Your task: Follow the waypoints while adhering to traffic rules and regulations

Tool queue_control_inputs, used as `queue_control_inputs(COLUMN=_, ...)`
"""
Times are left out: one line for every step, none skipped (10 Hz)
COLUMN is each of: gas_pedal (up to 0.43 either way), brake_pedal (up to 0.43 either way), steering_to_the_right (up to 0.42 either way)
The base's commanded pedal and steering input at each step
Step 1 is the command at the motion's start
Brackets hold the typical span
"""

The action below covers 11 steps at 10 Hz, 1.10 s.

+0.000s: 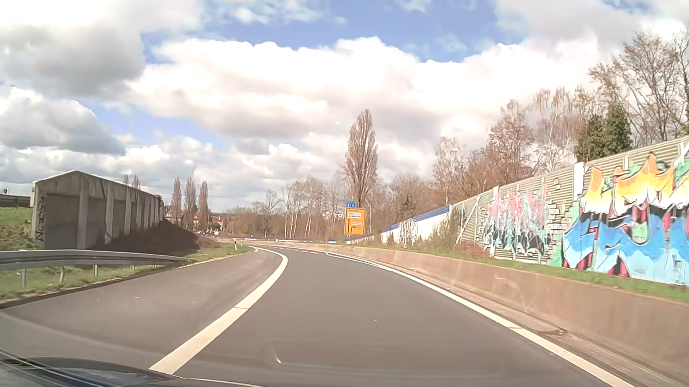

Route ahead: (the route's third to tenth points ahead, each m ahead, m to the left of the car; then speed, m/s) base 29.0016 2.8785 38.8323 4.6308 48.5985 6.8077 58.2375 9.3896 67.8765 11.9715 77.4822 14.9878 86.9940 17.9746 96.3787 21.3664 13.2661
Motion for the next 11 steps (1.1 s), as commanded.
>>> queue_control_inputs(gas_pedal=0.197, brake_pedal=0.0, steering_to_the_right=-0.026)
queue_control_inputs(gas_pedal=0.197, brake_pedal=0.0, steering_to_the_right=-0.029)
queue_control_inputs(gas_pedal=0.197, brake_pedal=0.0, steering_to_the_right=-0.032)
queue_control_inputs(gas_pedal=0.189, brake_pedal=0.0, steering_to_the_right=-0.034)
queue_control_inputs(gas_pedal=0.177, brake_pedal=0.0, steering_to_the_right=-0.033)
queue_control_inputs(gas_pedal=0.177, brake_pedal=0.0, steering_to_the_right=-0.032)
queue_control_inputs(gas_pedal=0.177, brake_pedal=0.0, steering_to_the_right=-0.03)
queue_control_inputs(gas_pedal=0.177, brake_pedal=0.0, steering_to_the_right=-0.028)
queue_control_inputs(gas_pedal=0.169, brake_pedal=0.0, steering_to_the_right=-0.028)
queue_control_inputs(gas_pedal=0.169, brake_pedal=0.0, steering_to_the_right=-0.028)
queue_control_inputs(gas_pedal=0.169, brake_pedal=0.0, steering_to_the_right=-0.028)
